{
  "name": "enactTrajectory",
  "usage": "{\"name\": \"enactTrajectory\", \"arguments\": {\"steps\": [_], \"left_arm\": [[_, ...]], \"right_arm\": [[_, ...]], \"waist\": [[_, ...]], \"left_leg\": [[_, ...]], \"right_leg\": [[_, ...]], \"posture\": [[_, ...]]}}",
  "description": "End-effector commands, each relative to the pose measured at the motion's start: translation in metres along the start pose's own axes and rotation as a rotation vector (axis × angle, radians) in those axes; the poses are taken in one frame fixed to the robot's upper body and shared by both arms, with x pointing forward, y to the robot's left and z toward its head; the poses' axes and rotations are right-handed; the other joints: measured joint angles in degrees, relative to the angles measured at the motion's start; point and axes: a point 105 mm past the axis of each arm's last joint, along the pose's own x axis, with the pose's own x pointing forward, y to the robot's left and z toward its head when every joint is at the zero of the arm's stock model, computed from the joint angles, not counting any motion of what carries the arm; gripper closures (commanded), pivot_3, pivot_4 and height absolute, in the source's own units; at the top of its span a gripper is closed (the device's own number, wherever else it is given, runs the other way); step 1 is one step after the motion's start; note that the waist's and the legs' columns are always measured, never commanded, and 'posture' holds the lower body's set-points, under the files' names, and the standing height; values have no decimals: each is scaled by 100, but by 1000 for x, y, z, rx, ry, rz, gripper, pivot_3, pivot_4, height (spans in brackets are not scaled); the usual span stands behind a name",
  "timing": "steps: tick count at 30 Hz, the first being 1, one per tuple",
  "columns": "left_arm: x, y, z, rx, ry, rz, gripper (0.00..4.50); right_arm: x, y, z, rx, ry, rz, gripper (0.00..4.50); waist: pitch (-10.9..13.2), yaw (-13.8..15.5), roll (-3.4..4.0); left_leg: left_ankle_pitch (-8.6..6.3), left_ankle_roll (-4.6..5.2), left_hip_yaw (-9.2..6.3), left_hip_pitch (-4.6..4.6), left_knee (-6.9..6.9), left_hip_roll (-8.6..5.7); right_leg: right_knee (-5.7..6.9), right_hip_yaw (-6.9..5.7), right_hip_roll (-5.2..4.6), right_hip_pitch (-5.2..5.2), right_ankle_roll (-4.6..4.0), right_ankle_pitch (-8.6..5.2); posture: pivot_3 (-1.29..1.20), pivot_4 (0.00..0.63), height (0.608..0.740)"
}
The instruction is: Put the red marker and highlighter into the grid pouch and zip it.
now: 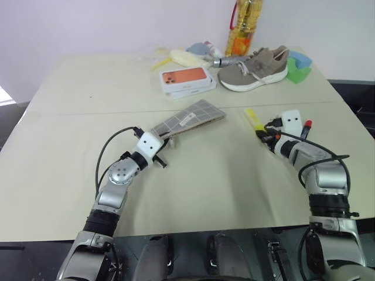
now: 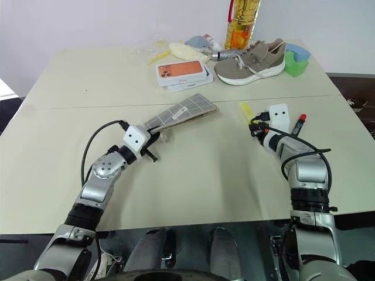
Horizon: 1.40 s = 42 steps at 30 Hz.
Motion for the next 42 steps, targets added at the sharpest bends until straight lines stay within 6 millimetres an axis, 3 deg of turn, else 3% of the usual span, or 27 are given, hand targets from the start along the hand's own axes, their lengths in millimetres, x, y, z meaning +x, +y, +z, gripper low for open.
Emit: {"name": "enactTrajectory", "arguments": {"steps": [1, 5, 10, 42], "left_arm": [[0, 7, 10, 5, -40, 6, 4500], [1, 10, 11, -2, -45, -11, 4500], [4, 8, 12, -5, -58, -45, 4500], [2, -6, 22, 4, -113, -100, 4500]], "right_arm": [[-20, 17, 33, -184, -127, 64, 3669], [-52, 58, 36, -318, -176, 270, 3669], [-67, 80, 40, -282, -204, 353, 3669], [-56, 89, 32, -288, -155, 402, 3669]], "waist": [[0, 0, 0], [0, 67, 0], [1, 102, -1], [1, 116, -3]], "left_leg": [[0, 0, 0, 0, 0, 0], [0, 0, -3, 0, 0, 0], [0, 0, -3, 1, 4, 1], [0, 0, -4, 0, 6, -2]], "right_leg": [[-1, 0, 0, 0, 0, 0], [-2, 0, 0, 0, 1, 0], [-1, 0, 1, 2, 0, 1], [-4, -1, 0, 6, 1, 1]], "posture": [[0, 150, 740], [0, 150, 740], [0, 150, 740], [0, 150, 740]]}}
